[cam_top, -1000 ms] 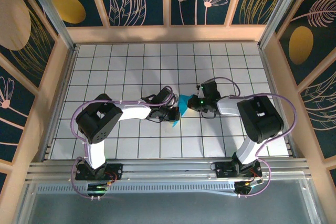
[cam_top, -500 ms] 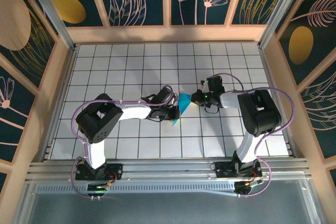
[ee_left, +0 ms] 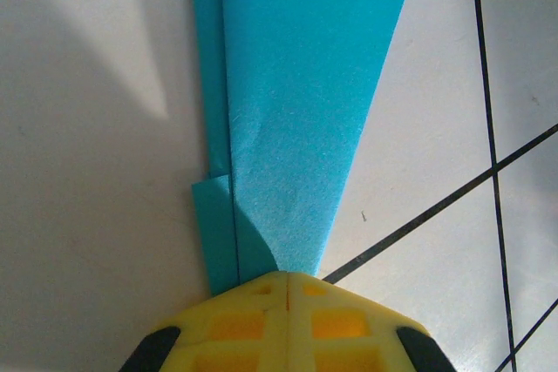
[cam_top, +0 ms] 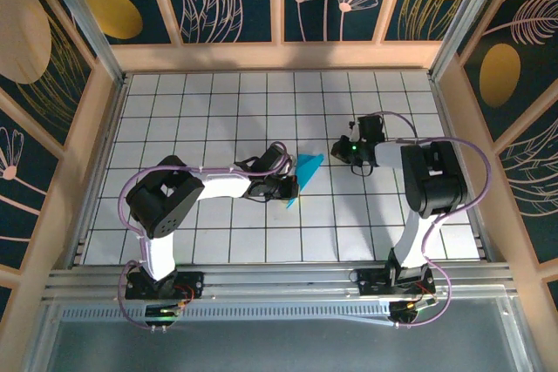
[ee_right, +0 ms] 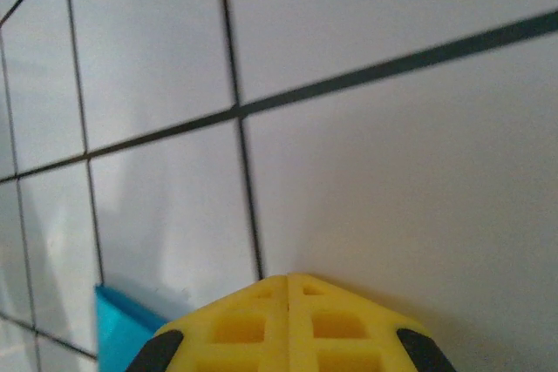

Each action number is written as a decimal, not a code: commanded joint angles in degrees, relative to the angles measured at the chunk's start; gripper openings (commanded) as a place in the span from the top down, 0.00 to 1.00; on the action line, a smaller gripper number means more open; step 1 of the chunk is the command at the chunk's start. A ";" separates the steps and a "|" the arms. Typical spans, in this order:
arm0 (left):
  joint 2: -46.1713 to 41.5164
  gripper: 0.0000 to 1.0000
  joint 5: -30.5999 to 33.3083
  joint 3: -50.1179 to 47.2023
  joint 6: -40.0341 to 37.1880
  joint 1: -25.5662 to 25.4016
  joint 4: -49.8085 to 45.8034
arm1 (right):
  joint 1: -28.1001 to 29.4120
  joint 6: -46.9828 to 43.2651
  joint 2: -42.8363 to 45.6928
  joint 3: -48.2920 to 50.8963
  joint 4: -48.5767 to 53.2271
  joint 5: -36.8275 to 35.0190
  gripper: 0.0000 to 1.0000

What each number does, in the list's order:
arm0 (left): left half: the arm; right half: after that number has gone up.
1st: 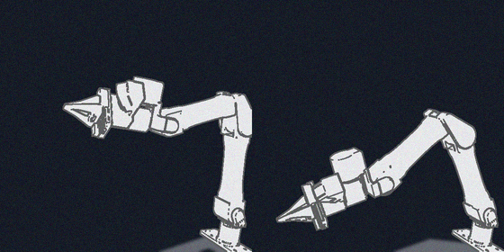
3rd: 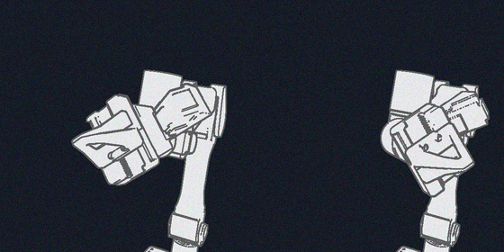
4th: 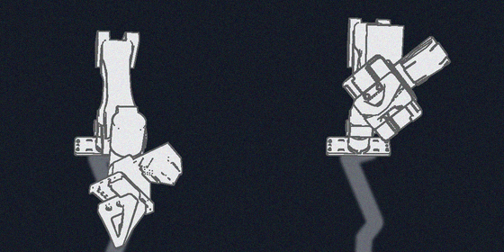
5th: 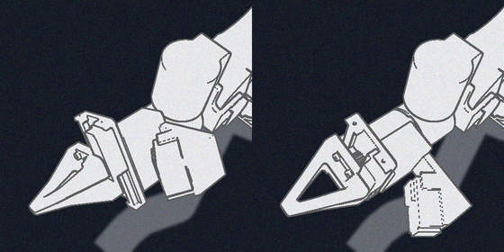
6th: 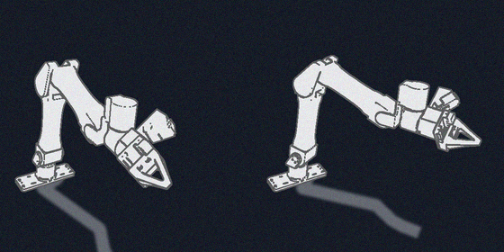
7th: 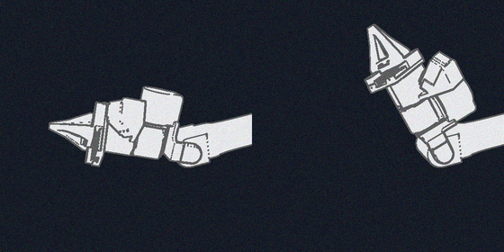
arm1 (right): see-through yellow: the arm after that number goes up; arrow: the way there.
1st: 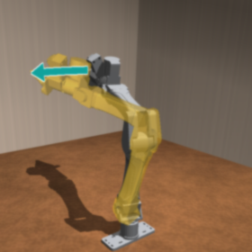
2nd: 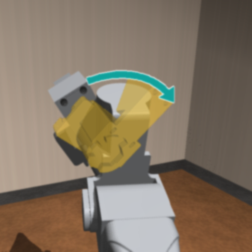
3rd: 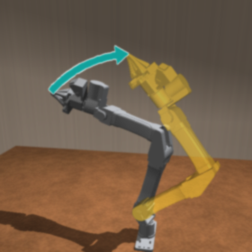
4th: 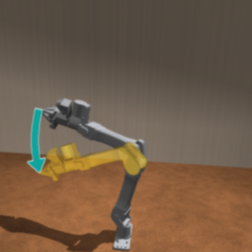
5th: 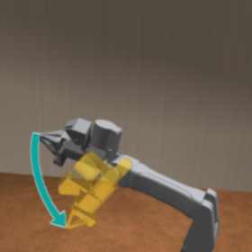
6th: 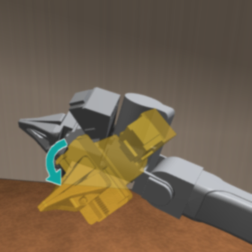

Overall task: Fold a paper plane with a square sheet of paper (fold left side to right side)
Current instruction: Fold the wing for the fifth time at the center of the table.

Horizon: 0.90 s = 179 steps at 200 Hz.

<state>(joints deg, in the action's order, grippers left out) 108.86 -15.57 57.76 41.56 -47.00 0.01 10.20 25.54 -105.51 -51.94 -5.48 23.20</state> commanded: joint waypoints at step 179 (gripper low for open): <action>1.98 1.00 2.65 -0.72 -0.21 0.25 -11.63 | 18.46 17.44 10.28 12.22 -9.92 5.37 1.00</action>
<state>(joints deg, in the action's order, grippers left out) 108.81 -15.55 57.84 41.58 -47.00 -0.12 27.53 41.93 -92.95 -37.04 -13.39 27.57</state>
